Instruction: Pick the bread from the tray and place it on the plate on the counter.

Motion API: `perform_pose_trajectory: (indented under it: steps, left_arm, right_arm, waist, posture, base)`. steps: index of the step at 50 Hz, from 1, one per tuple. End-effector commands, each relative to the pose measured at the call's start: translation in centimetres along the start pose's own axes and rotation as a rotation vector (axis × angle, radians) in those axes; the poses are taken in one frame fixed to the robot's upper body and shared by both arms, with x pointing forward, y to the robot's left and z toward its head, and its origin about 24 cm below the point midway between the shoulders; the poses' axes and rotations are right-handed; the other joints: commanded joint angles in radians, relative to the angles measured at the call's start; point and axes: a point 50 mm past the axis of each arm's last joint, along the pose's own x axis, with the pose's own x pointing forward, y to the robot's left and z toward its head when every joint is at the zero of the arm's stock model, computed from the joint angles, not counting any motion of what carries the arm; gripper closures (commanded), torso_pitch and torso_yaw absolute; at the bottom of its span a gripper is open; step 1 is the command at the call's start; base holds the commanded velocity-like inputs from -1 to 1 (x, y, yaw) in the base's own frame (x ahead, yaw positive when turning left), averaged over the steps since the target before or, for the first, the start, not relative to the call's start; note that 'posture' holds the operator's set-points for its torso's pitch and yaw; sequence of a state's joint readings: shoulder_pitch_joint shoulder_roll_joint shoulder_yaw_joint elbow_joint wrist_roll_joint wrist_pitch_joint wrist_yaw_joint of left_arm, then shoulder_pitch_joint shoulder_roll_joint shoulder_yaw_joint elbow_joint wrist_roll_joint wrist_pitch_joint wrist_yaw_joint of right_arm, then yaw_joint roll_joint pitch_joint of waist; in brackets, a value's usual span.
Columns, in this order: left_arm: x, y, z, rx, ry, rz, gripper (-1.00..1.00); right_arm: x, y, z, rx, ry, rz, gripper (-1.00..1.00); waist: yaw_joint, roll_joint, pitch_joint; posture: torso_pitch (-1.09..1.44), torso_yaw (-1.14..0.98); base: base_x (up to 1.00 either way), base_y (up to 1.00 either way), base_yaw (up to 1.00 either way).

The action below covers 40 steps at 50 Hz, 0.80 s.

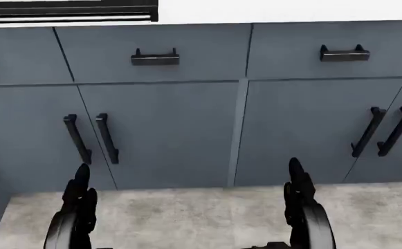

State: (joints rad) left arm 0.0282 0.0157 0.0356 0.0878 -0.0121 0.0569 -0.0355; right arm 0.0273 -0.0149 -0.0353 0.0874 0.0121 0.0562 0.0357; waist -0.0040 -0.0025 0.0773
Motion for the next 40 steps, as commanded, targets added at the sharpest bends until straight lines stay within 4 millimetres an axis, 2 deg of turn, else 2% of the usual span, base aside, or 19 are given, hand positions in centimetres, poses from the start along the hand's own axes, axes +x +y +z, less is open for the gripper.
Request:
perform_pose_trajectory:
  steps: [1,3,4,5,7,11,16,17,19,20,22,26,28,29,30,31,33,35,40]
  left_arm:
    - [-0.3,0.2,4.9,0.004,-0.176,-0.004,-1.00]
    - [-0.6,0.4,5.8,0.015,-0.182,0.001,-1.00]
    - [-0.7,0.4,6.2,0.016,-0.185,0.003,-1.00]
    - [-0.8,0.5,6.6,0.017,-0.190,0.002,-1.00]
    - [-0.9,0.6,7.9,0.031,-0.204,0.005,-1.00]
    - [-1.0,0.8,10.1,0.073,-0.216,0.006,-1.00]
    - [-1.2,1.1,14.5,0.115,-0.271,0.005,-1.00]
    - [-1.1,1.3,15.0,0.121,-0.278,0.015,-1.00]
    - [-1.1,1.5,16.0,0.131,-0.292,0.022,-1.00]
    - [-1.1,1.5,16.4,0.139,-0.293,0.021,-1.00]
    - [-1.2,1.8,17.5,0.153,-0.309,0.037,-1.00]
    - [-1.7,2.1,19.3,0.185,-0.330,0.048,-1.00]
    - [-1.9,2.4,20.2,0.203,-0.341,0.056,-1.00]
    - [-2.0,2.4,20.7,0.211,-0.348,0.059,-1.00]
    - [-2.0,2.5,21.0,0.222,-0.350,0.063,-1.00]
    - [-2.1,2.6,21.1,0.223,-0.353,0.067,-1.00]
    - [-2.5,2.8,21.9,0.239,-0.364,0.079,-1.00]
    - [-2.9,2.8,22.3,0.254,-0.369,0.083,-1.00]
    - [-3.4,2.9,23.0,0.272,-0.384,0.102,-1.00]
  right_arm:
    - [1.4,0.8,6.0,-0.023,-0.231,-0.011,-1.00]
    - [1.6,0.9,7.3,-0.021,-0.253,-0.020,-1.00]
    - [1.7,0.8,7.6,-0.016,-0.254,-0.026,-1.00]
    - [1.7,0.8,8.1,-0.025,-0.264,-0.030,-1.00]
    - [1.7,0.6,9.3,-0.030,-0.288,-0.039,-1.00]
    - [1.4,0.2,12.8,-0.024,-0.352,-0.049,-1.00]
    - [1.5,-0.1,17.3,-0.037,-0.442,-0.069,-1.00]
    - [1.5,0.0,18.0,-0.025,-0.456,-0.068,-1.00]
    - [1.4,0.2,19.1,-0.028,-0.477,-0.060,-1.00]
    - [1.4,0.2,19.6,-0.024,-0.485,-0.059,-1.00]
    - [1.2,0.3,20.6,-0.030,-0.503,-0.051,-1.00]
    - [0.7,0.3,22.7,-0.025,-0.543,-0.046,-1.00]
    - [0.4,0.1,23.6,-0.026,-0.562,-0.048,-1.00]
    - [0.4,0.1,24.0,-0.024,-0.569,-0.047,-1.00]
    - [0.2,0.1,24.4,-0.019,-0.577,-0.045,-1.00]
    - [0.2,0.1,24.5,-0.018,-0.580,-0.045,-1.00]
    - [-0.2,0.2,25.2,-0.013,-0.595,-0.038,-1.00]
    - [-0.5,0.3,25.9,-0.013,-0.609,-0.031,-1.00]
    - [-1.1,0.4,27.2,-0.007,-0.638,-0.021,-1.00]
  waist:
    - [-0.002,-0.008,-0.001]
    - [0.016,0.000,-0.067]
    - [0.018,0.005,-0.036]
    - [0.011,-0.006,-0.022]
    - [0.014,-0.002,-0.069]
    - [0.016,0.000,-0.082]
    - [0.013,0.001,-0.089]
    - [0.009,0.008,-0.113]
    - [0.001,-0.021,-0.061]
    - [-0.001,-0.033,-0.064]
    - [-0.008,-0.034,-0.072]
    - [-0.026,0.009,-0.057]
    - [-0.032,0.044,-0.055]
    - [-0.033,0.077,-0.065]
    - [-0.028,0.131,-0.078]
    - [-0.020,0.089,-0.065]
    - [-0.016,0.087,-0.054]
    - [-0.009,0.061,-0.058]
    - [0.005,0.014,-0.043]
  posture:
    - [0.00,0.00]
    - [0.00,0.00]
    - [0.00,0.00]
    - [0.00,0.00]
    - [0.00,0.00]
    - [0.00,0.00]
    - [0.00,0.00]
    - [0.00,0.00]
    - [0.00,0.00]
    - [0.00,0.00]
    - [0.00,0.00]
    - [0.00,0.00]
    - [0.00,0.00]
    - [0.00,0.00]
    - [0.00,0.00]
    - [0.00,0.00]
    - [0.00,0.00]
    - [0.00,0.00]
    - [0.00,0.00]
  base:
    - [0.00,0.00,0.00]
    - [0.00,0.00,0.00]
    - [0.00,0.00,0.00]
    - [0.00,0.00,0.00]
    - [0.00,0.00,0.00]
    - [0.00,0.00,0.00]
    - [0.00,0.00,0.00]
    - [0.14,0.26,0.00]
    - [0.27,0.43,0.00]
    - [0.28,0.43,0.00]
    - [0.29,0.42,0.00]
    - [0.29,0.42,0.00]
    - [0.29,0.43,0.00]
    - [0.30,0.42,0.00]
    - [0.29,0.42,0.00]
    - [0.29,0.41,0.00]
    - [0.29,0.42,0.00]
    - [0.29,0.42,0.00]
    - [0.29,0.42,0.00]
